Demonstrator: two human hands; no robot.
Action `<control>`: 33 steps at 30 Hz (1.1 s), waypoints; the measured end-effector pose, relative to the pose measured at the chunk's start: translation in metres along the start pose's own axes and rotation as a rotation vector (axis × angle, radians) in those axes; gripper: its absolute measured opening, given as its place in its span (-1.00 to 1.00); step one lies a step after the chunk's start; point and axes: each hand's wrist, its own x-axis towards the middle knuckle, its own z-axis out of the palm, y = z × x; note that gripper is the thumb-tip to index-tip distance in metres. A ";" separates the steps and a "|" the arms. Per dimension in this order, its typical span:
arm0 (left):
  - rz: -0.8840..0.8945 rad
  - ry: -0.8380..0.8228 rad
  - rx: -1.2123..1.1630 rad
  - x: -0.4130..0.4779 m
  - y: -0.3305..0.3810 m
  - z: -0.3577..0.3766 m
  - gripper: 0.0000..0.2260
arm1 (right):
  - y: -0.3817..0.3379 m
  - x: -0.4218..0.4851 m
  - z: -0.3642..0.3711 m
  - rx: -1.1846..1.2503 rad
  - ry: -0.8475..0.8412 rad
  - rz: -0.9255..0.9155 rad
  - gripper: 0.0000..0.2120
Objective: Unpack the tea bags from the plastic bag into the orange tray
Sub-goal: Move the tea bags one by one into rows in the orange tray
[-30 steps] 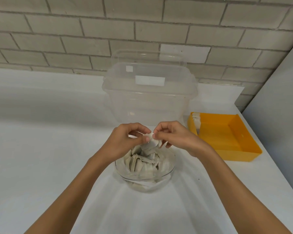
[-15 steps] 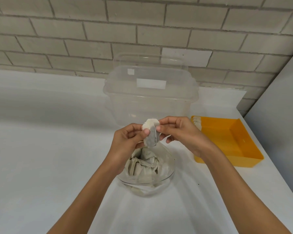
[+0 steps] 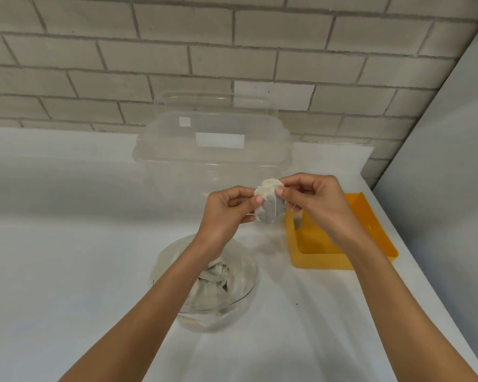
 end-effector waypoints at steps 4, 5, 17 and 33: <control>0.005 -0.051 0.059 0.012 -0.001 0.021 -0.88 | 0.003 0.004 -0.027 -0.097 0.104 -0.053 -0.92; 0.006 -0.055 0.069 0.014 -0.002 0.025 -0.89 | 0.005 0.004 -0.035 -0.129 0.136 -0.065 -0.91; 0.010 -0.042 0.142 0.033 -0.004 0.045 -0.98 | 0.104 0.034 -0.058 -0.308 0.162 0.184 -0.92; -0.016 -0.027 0.148 0.028 -0.015 0.044 -0.97 | 0.152 0.047 -0.035 -0.159 0.161 0.393 -0.93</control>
